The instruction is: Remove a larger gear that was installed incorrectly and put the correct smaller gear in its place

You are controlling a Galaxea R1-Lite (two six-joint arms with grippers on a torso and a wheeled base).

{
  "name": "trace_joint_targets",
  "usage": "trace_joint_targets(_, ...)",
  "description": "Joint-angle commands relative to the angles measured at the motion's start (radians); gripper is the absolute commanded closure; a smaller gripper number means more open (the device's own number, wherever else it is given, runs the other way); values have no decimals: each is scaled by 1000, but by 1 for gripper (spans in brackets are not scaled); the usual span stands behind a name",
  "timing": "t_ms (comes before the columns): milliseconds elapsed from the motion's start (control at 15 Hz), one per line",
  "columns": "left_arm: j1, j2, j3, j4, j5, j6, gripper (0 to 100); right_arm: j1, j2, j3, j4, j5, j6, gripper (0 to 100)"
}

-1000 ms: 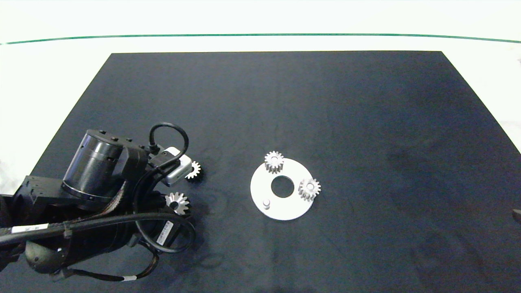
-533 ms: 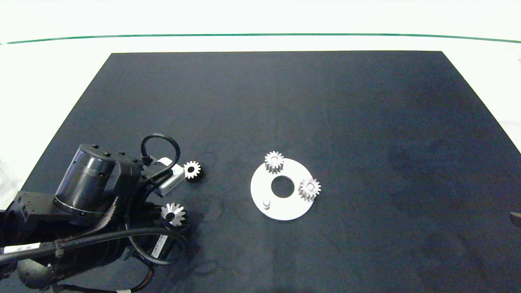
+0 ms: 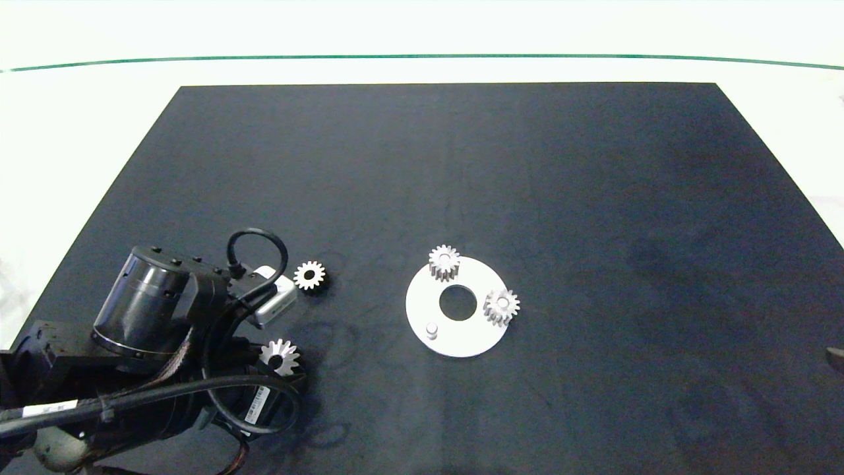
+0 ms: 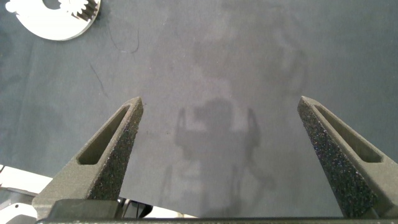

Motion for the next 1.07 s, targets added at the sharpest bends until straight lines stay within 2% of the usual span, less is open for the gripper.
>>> trace_joint_targets(67,18,20,36,-44,-3,1,100,1,0,4,3,-1,-1,0)
trace_joint_targets(200,21,21,55,-73,-4,1,100,-1,0,4,3,-2,-1,0)
trace_joint_targets(267,20,20,53,-76,-6,1,0,-1,0,4,3,-1,-1,0)
trace_joint_targets(867,7,26,-8,-75,-7,11,0,-1,-3,4,3,-1,-1,0)
trace_joint_targets(1067,-5,52,-68,-73,-7,11,0,-1,1,2,2,-1,-1,0)
